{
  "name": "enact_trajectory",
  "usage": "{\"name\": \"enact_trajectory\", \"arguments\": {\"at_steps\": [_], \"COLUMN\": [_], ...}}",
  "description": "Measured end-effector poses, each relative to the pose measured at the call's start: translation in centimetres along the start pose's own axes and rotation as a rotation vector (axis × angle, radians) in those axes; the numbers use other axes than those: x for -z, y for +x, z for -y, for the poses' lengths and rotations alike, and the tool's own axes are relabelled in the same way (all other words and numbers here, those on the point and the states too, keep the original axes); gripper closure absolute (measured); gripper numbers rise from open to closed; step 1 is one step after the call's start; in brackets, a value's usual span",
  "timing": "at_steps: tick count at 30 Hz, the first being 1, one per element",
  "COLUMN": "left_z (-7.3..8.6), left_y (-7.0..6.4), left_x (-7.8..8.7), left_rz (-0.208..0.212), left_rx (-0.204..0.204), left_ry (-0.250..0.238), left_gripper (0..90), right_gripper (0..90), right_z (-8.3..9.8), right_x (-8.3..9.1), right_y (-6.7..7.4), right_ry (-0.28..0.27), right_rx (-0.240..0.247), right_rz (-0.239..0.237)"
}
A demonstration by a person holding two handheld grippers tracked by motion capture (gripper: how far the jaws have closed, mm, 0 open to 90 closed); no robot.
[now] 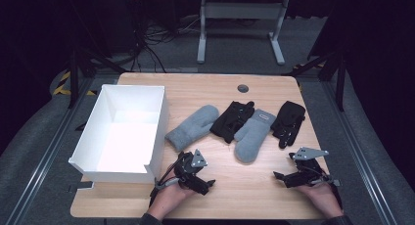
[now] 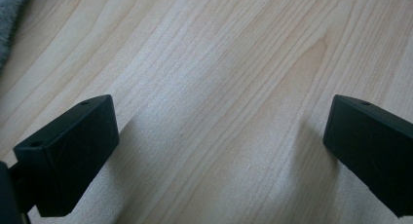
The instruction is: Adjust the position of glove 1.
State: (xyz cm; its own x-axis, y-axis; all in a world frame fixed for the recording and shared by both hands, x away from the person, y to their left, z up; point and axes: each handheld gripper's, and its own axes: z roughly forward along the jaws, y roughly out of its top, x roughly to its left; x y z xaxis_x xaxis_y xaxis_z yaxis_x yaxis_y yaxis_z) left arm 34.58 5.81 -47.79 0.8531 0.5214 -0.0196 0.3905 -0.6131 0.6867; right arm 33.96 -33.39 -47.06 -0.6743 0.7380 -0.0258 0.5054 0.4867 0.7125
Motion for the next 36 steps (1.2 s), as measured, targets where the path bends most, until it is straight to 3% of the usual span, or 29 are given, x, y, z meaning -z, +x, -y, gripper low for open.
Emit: {"name": "enact_trajectory", "arguments": {"at_steps": [9,25,31,36], "left_z": [-0.1,0.5,0.8,1.0], "left_y": [0.0,0.5,0.4,0.4], "left_x": [0.1,0.5,0.7,0.9], "left_rz": [-0.003,0.002,0.003,0.003], "left_rx": [0.004,-0.002,0.0,-0.006], "left_ry": [0.015,0.012,0.0,0.0], "left_gripper": [0.2,0.0,0.1,0.3], "right_gripper": [6.3,13.0,15.4,16.4], "right_z": [-0.5,-3.7,-5.2,-7.0], "right_x": [0.3,0.8,0.2,-1.3], "right_y": [0.1,0.0,-0.1,0.1], "right_ry": [0.014,-0.074,-0.087,-0.076], "right_rx": [-0.005,0.02,0.026,0.063], "right_rz": [-0.005,-0.025,-0.058,-0.078]}}
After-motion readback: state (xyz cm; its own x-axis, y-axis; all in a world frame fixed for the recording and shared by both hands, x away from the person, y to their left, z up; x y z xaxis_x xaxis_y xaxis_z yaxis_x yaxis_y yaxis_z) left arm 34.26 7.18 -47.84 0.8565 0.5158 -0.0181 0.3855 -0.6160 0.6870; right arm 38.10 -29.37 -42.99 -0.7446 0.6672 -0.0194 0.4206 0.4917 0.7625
